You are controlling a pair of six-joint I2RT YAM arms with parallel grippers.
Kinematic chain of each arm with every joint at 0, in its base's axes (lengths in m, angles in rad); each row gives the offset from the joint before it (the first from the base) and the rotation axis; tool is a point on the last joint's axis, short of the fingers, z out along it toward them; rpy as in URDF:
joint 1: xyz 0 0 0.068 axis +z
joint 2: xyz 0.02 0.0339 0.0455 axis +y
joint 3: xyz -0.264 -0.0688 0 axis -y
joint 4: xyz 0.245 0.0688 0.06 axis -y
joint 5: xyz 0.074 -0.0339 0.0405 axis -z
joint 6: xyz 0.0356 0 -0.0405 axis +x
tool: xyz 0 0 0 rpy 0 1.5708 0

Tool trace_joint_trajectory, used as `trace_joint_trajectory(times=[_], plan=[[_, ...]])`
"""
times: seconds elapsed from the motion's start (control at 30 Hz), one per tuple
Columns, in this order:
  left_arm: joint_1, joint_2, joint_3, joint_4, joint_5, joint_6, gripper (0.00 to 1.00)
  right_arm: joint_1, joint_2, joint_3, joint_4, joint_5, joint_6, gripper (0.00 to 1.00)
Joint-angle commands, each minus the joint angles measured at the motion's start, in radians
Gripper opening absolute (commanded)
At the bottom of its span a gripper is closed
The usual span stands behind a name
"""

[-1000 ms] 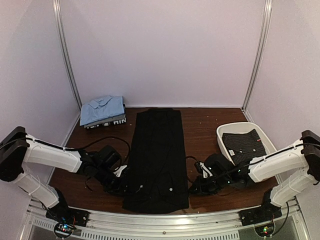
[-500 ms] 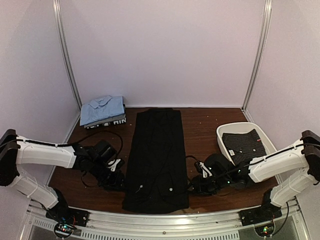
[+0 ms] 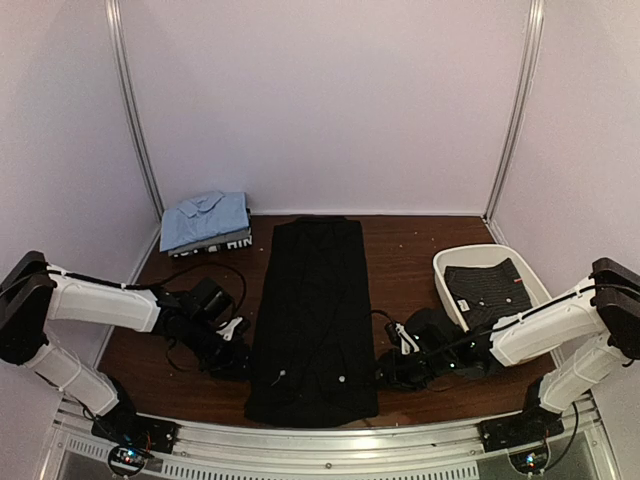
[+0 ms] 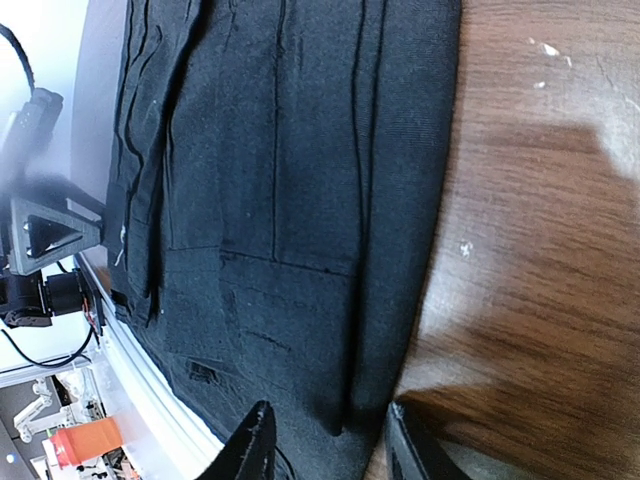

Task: Fold and stack the long sleeve shirts
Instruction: Pick up the rectangle-folded shirt from the center of the board.

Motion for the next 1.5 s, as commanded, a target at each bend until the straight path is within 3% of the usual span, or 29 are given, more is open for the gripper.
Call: trace_joint_trajectory(times=[0.0, 0.5, 0.87, 1.07, 1.47], plan=[[0.006, 0.025, 0.004, 0.005, -0.003, 0.021, 0.40, -0.005, 0.022, -0.023, 0.045, 0.003, 0.011, 0.37], [-0.053, 0.094, 0.007, -0.022, -0.028, -0.041, 0.25, -0.006, 0.045, -0.072, 0.148, -0.030, 0.004, 0.27], [-0.062, 0.064, 0.028, 0.000, 0.023, -0.069, 0.01, -0.017, 0.039, -0.044, 0.141, -0.041, -0.027, 0.14], [-0.062, 0.037, 0.071, 0.000, 0.028, -0.060, 0.00, -0.018, 0.018, 0.002, 0.118, -0.050, -0.050, 0.00], [-0.006, -0.020, 0.138, -0.042, 0.034, -0.015, 0.00, -0.035, -0.046, 0.072, 0.037, -0.039, -0.077, 0.00]])
